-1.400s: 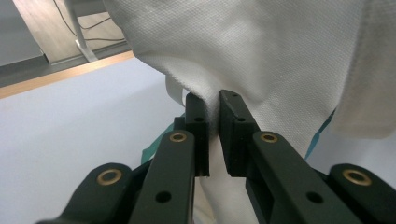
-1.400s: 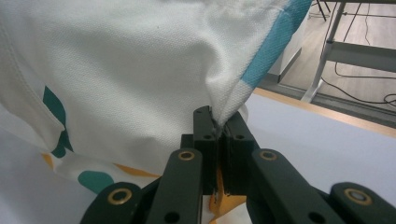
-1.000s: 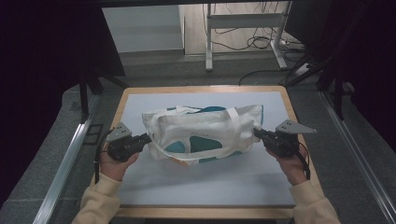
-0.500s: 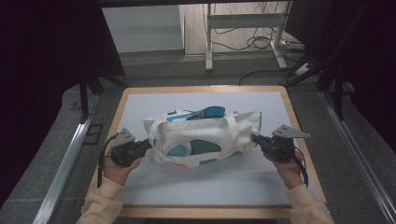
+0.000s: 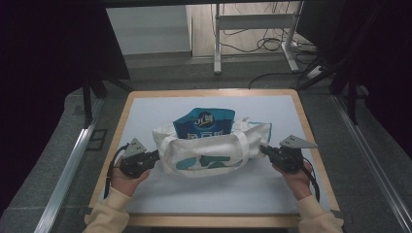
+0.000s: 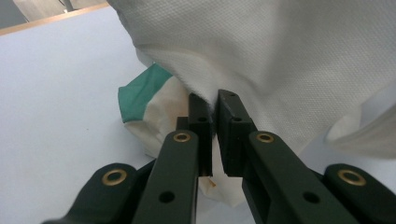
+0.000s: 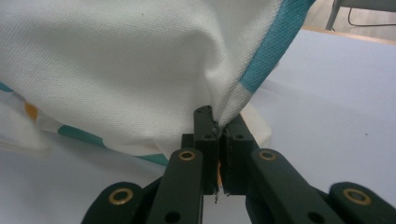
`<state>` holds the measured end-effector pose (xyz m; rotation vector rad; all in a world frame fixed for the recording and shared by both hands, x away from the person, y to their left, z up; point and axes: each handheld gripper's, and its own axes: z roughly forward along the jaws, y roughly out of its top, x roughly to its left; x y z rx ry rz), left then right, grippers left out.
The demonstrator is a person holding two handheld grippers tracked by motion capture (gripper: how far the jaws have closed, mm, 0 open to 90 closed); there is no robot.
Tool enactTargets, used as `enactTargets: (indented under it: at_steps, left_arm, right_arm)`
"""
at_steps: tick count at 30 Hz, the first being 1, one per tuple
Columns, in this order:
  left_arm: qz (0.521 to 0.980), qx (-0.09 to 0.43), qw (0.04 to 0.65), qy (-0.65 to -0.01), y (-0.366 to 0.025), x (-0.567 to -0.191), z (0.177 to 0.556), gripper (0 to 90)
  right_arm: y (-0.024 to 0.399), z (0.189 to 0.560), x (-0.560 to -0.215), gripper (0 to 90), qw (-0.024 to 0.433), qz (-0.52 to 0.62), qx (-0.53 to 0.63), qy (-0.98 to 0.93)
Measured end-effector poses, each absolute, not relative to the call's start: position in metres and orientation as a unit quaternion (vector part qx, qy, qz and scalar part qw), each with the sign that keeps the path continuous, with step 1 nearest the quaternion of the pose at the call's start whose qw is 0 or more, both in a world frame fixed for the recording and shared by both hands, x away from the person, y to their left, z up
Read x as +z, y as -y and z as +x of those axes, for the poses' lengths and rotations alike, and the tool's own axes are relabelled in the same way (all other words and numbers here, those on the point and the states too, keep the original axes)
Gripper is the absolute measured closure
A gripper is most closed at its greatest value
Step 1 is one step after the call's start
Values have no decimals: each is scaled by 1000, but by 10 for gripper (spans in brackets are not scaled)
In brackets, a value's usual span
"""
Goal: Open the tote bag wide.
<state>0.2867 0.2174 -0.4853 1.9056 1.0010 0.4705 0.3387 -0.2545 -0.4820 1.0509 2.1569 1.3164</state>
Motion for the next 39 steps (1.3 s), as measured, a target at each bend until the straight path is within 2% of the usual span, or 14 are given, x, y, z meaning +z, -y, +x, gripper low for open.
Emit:
enactTargets:
  at_steps: [9,17,33,34,35,36,37,38,39]
  left_arm:
    - [772,181,449,-412,-219,-492,290,851]
    - [784,178,423,-417,-214,-504,296,855]
    - [787,161,409,-433,-212,-516,306,846]
    - [788,161,407,-434,-213,-516,306,829]
    - [790,159,402,-435,-213,-516,304,743]
    - [790,159,402,-435,-213,-516,304,691]
    - [791,169,400,-431,-215,-512,298,645]
    - [791,169,400,-431,-215,-512,298,582]
    - [789,175,402,-431,-216,-508,295,521]
  right_arm:
    - [255,340,-489,854,190,383,460,-778]
    - [251,344,-505,854,173,391,428,-796]
    - [247,346,-516,845,165,393,411,-805]
    - [247,345,-516,834,165,394,412,-805]
    - [249,344,-514,779,168,395,413,-803]
    - [249,344,-514,779,168,395,413,-803]
    - [252,342,-509,623,176,397,419,-798]
    - [252,342,-509,623,176,397,419,-798]
    - [256,340,-503,486,183,399,431,-788]
